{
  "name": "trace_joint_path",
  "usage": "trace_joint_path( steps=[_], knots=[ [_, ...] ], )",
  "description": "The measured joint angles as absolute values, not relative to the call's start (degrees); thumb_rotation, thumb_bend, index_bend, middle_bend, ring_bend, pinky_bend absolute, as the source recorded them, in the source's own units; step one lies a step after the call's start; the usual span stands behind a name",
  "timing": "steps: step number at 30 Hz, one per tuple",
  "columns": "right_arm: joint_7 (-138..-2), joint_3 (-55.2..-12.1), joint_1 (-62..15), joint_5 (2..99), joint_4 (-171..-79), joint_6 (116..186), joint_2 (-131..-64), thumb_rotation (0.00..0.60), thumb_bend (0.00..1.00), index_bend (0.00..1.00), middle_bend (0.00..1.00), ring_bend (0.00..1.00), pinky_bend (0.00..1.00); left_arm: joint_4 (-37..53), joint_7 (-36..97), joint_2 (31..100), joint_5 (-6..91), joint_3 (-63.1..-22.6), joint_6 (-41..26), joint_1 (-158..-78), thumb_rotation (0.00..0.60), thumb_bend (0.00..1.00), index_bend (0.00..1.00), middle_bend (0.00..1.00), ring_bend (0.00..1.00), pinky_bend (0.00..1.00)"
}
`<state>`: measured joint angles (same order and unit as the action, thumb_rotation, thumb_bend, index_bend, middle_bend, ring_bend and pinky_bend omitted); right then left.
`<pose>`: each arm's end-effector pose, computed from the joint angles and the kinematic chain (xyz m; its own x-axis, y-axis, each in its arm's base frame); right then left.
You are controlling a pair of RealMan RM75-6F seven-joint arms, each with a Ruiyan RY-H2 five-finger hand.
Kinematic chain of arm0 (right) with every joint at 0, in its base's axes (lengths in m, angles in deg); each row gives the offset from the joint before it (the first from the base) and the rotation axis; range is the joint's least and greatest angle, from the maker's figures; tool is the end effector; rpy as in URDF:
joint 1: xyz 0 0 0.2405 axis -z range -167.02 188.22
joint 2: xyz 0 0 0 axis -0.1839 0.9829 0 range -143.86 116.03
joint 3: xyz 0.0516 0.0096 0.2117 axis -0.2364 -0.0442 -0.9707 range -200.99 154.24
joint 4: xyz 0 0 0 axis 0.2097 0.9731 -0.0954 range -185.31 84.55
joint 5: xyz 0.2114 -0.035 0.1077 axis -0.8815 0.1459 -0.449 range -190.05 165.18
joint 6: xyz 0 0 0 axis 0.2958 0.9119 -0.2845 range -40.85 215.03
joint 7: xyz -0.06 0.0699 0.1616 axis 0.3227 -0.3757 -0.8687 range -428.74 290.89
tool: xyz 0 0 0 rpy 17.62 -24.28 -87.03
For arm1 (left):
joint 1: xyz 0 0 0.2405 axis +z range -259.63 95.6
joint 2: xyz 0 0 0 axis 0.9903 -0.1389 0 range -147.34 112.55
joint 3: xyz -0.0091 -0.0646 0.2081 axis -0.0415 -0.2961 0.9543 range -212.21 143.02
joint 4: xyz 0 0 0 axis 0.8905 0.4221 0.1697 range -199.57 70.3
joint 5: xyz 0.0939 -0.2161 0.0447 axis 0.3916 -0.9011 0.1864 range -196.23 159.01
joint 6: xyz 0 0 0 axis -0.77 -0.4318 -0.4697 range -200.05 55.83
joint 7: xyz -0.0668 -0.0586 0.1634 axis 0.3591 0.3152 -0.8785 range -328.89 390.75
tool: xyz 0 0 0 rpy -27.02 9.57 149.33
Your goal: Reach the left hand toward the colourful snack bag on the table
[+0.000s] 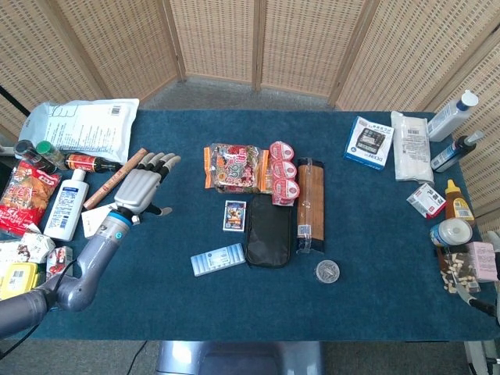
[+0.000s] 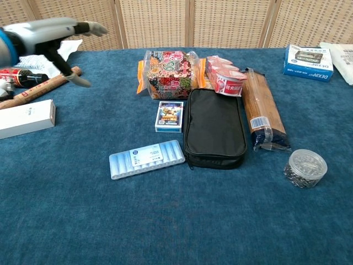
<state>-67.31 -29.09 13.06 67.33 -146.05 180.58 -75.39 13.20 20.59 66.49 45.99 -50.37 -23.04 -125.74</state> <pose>-0.3100 -0.1917 0.1639 0.4243 0.1358 0.8953 -0.8954 0.2103 0.3925 -0.1279 0.4197 -0.0137 0.3990 0.2136 0.8917 0.8934 -0.3097 -0.3256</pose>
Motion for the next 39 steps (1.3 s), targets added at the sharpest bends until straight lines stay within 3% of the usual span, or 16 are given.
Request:
trace_joint_path(
  steps=[14, 28, 29, 31, 33, 35, 39],
  knots=[
    [-69.36, -29.12, 16.02, 65.87, -145.14, 182.19, -74.86, 0.598, 0.05, 0.0, 0.0, 0.0, 0.0, -5.89, 19.87, 80.86, 42.81, -52.84, -29.19, -136.79, 0.6, 0.17, 0.0, 0.0, 0.0, 0.0],
    [-71.72, -29.03, 20.55, 64.06, -144.84, 185.56, -74.11, 0.599, 0.05, 0.0, 0.0, 0.0, 0.0, -32.98, 28.09, 97.32, 44.1, -54.42, -37.04, -148.18, 0.6, 0.17, 0.03, 0.0, 0.01, 0.0],
    [-71.97, -28.99, 20.87, 64.02, -144.88, 185.81, -74.09, 0.599, 0.05, 0.0, 0.0, 0.0, 0.0, -34.76, 29.08, 98.45, 44.32, -54.59, -37.13, -148.84, 0.6, 0.17, 0.09, 0.02, 0.09, 0.0],
    [-72.47, -28.95, 21.5, 64.03, -144.93, 186.34, -74.05, 0.599, 0.05, 0.0, 0.0, 0.0, 0.0, -38.61, 31.72, 100.99, 44.96, -54.95, -36.96, -150.2, 0.6, 0.17, 0.31, 0.16, 0.35, 0.08],
    [-72.68, -28.97, 21.89, 64.11, -144.93, 186.71, -74.05, 0.599, 0.05, 0.0, 0.0, 0.0, 0.0, -41.95, 34.26, 103.18, 45.76, -55.19, -36.01, -151.22, 0.6, 0.17, 0.52, 0.39, 0.62, 0.33],
    [-72.78, -29.11, 22.05, 64.24, -144.94, 186.82, -74.1, 0.599, 0.05, 0.0, 0.0, 0.0, 0.0, -44.4, 35.96, 104.65, 46.43, -55.26, -35.16, -151.87, 0.6, 0.18, 0.61, 0.51, 0.74, 0.51],
    [-72.89, -29.34, 21.99, 64.65, -144.96, 186.71, -74.35, 0.599, 0.05, 0.0, 0.0, 0.0, 0.0, -48.39, 38.62, 106.61, 47.49, -55.22, -35.4, -152.94, 0.6, 0.19, 0.74, 0.64, 0.88, 0.71]
  ],
)
